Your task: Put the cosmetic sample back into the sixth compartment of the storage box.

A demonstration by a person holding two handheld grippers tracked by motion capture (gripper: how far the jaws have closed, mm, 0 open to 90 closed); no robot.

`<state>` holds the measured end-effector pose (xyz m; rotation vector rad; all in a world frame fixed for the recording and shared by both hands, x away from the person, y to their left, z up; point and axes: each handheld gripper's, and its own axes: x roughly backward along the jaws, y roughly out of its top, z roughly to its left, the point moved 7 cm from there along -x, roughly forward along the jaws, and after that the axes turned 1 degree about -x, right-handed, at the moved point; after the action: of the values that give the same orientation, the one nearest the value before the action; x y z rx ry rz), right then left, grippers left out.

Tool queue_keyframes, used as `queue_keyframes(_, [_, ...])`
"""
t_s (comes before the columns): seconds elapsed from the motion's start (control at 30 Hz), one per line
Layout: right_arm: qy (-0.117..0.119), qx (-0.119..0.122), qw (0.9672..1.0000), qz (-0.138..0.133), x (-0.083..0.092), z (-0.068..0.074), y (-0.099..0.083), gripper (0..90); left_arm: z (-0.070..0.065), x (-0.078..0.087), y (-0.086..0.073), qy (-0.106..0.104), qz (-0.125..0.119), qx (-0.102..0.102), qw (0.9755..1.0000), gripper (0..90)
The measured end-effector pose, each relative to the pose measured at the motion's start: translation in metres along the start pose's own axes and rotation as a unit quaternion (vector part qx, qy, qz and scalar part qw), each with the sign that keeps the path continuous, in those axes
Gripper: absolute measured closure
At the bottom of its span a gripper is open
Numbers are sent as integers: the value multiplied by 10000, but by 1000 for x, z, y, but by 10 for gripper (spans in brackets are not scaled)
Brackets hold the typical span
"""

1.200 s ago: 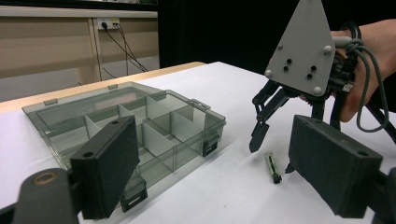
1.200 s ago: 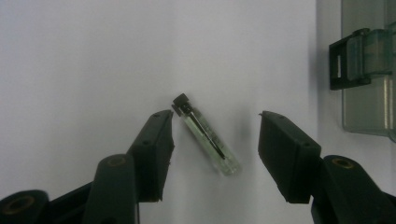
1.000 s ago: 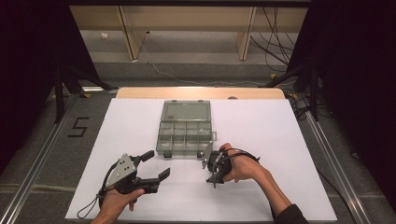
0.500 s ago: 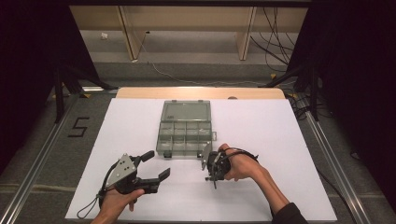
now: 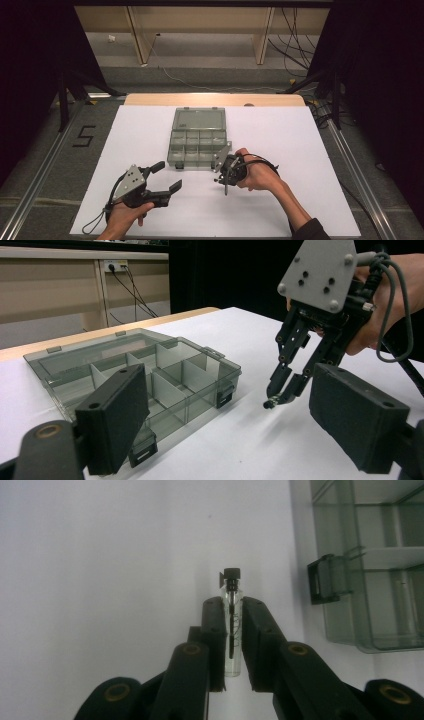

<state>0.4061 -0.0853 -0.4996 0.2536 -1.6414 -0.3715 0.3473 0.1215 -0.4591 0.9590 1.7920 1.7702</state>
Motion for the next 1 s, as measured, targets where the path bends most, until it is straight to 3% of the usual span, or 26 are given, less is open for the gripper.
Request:
queue_keyframes(0.17, [-167,-346,9989,-283,6,-4,8,809,0,0,0,7,3,3,10000,158])
queue_keyframes(0.37, [-644,-401,9959,-502,12,-15,17,810,1,0,-1,37,4,17,10000,158])
queue_keyframes(0.47, [-868,-542,9917,-778,16,-20,26,810,1,0,-1,24,14,-16,10000,158])
queue_keyframes(0.57, [-924,-783,9875,-1009,20,-26,35,809,1,0,-1,33,22,-12,10000,158])
queue_keyframes(0.67, [-963,-1104,9811,-1266,22,-34,44,810,1,0,-1,33,24,2,10000,158])
queue_keyframes(0.73, [-1032,-1223,9785,-1300,21,-39,47,809,2,0,-1,28,20,-22,10000,158])
queue_keyframes(1.0, [-1015,-1497,9728,-1451,15,-48,64,809,1,0,-1,19,13,-17,10000,158])
